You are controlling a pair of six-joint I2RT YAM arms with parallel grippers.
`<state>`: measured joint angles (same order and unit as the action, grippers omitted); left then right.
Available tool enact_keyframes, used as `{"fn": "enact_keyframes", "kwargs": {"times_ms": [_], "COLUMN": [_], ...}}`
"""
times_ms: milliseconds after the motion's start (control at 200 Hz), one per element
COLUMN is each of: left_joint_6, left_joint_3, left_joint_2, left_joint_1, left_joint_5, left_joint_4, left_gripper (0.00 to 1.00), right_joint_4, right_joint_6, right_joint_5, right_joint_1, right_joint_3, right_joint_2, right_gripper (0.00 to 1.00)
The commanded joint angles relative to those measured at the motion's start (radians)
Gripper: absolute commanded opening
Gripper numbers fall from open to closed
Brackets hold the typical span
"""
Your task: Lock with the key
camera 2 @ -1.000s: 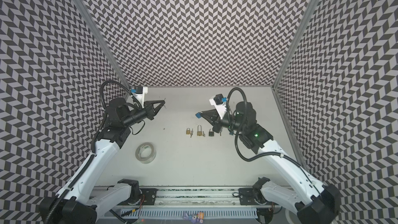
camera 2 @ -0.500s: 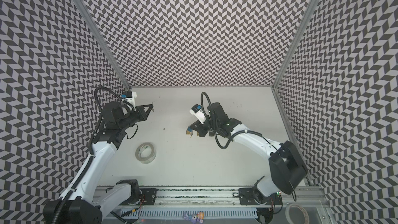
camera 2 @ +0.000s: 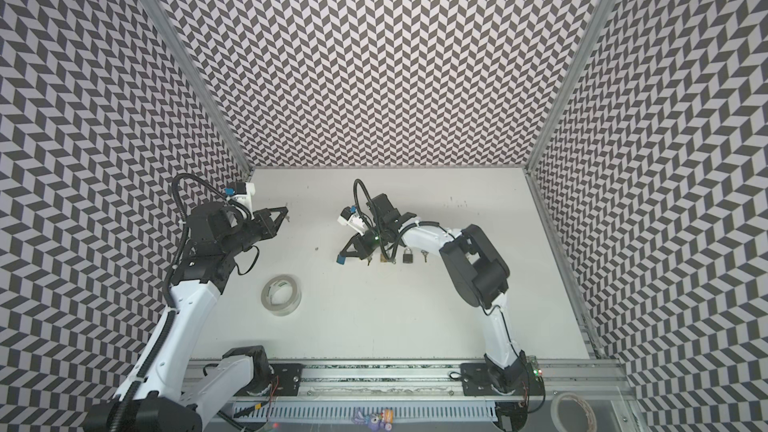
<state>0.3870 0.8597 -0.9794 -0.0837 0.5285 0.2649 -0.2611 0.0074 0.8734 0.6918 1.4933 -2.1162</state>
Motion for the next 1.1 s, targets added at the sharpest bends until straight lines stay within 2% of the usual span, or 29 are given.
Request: {"fn": "enact_keyframes", "kwargs": {"times_ms": [0,280,350,576,716,876,996,1096], "left_joint_6": [0.001,0.003,0.034,0.042,0.037,0.044,0.049,0.05], "left_joint_3": [-0.001,-0.013,-0.019,-0.033,-0.036,-0.043,-0.05,-0.051], "left_joint_2": [0.016,0.013,0.01,0.015,0.016,0.018,0.019,0.029], "left_joint_1": [-0.005,-0.005,-0.005,-0.005,-0.005,-0.005,-0.003,0.018], "left_joint_5": [0.019,0.045,0.051,0.058,0.054,0.056,0.078,0.083], "left_joint_4": [0.019,-0.006,-0.014,-0.023,-0.015,-0.015,-0.021,-0.017], "left_gripper": [0.0,0.0,0.0,0.0,0.0,0.0,0.0,0.0], "right_joint_4": [-0.032,-0.139,-0.158,-0.223,-0.246,-0.203,-0.161,-0.11], "right_joint_6": [-0.023,-0.059,-0.065,-0.083,-0.082,-0.048,-0.034,-0.038], "right_joint_5": [0.071,0.01,-0.006,-0.032,-0.033,-0.039,-0.06,-0.148], "right_joint_1": [0.006,0.007,0.009,0.006,0.006,0.004,-0.002,-0.005], "right_joint_3": [0.068,0.239,0.268,0.378,0.445,0.481,0.467,0.364], "right_joint_2": [-0.06,-0.209,-0.234,-0.309,-0.35,-0.352,-0.293,-0.161], "right_gripper": [0.0,0.0,0.0,0.06,0.16,0.35,0.4,0.45]}}
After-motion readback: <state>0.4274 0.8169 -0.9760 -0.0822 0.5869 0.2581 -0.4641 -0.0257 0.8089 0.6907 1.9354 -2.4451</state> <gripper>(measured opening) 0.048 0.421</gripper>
